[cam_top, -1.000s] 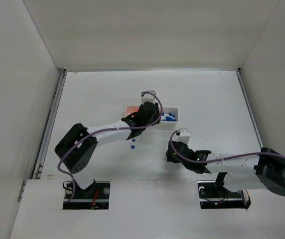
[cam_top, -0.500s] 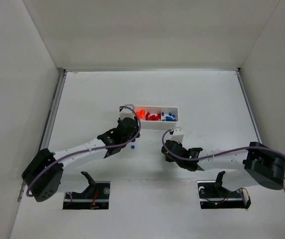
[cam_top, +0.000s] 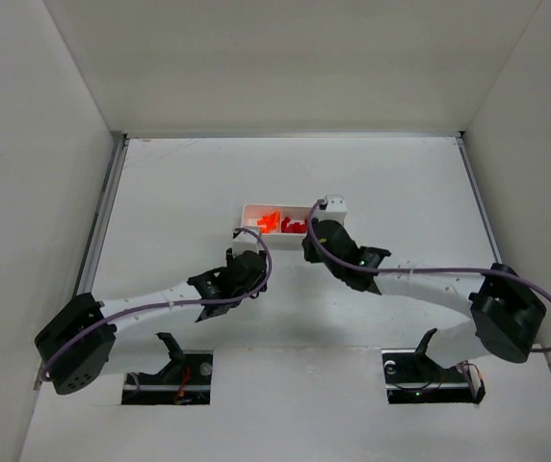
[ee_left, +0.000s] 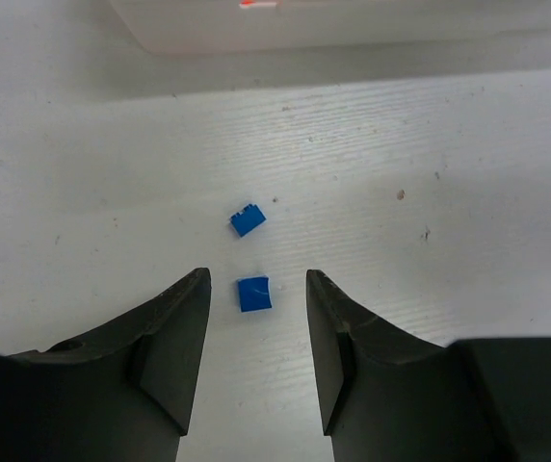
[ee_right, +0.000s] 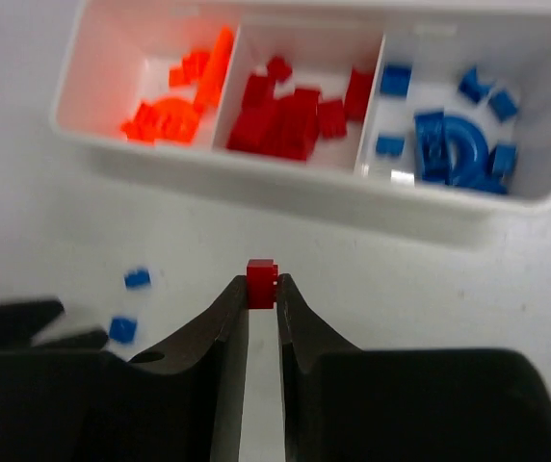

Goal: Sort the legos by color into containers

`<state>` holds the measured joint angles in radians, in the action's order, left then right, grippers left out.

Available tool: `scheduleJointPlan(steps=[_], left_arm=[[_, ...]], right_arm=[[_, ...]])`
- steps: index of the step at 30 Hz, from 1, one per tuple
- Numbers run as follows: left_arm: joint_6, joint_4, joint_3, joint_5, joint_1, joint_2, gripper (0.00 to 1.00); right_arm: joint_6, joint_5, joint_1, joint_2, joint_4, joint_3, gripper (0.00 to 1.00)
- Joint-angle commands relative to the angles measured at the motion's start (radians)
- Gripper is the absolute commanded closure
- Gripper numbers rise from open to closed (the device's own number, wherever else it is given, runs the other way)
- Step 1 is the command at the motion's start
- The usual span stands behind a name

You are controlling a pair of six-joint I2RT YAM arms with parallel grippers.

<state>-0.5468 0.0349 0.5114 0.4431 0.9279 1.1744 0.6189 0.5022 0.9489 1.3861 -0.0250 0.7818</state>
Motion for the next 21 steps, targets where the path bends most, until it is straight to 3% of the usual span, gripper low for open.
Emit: scheduleJointPlan(steps=[1, 7, 12, 21], left_arm=[[-0.025, 0.013, -0.024, 0.028, 0.010, 0.013, 0.58], [-0.033, 0.043, -0.033, 0.019, 0.013, 0.067, 0.57], [-0.035, 0.066, -0.037, 0.011, 0.022, 0.093, 0.57], [-0.039, 0.060, -0.037, -0.015, 0.038, 0.123, 0.64]], right_arm=[[-0.094, -0.068, -0.081, 0.082, 0.111, 0.108, 0.80], [-0.134, -0.111, -0.163, 0.240, 0.152, 0.235, 0.77], [-0.140, -0.102, -0.172, 0.261, 0.160, 0.277, 0.51], [-0.122, -0.099, -0.167, 0.197, 0.178, 0.195, 0.51]])
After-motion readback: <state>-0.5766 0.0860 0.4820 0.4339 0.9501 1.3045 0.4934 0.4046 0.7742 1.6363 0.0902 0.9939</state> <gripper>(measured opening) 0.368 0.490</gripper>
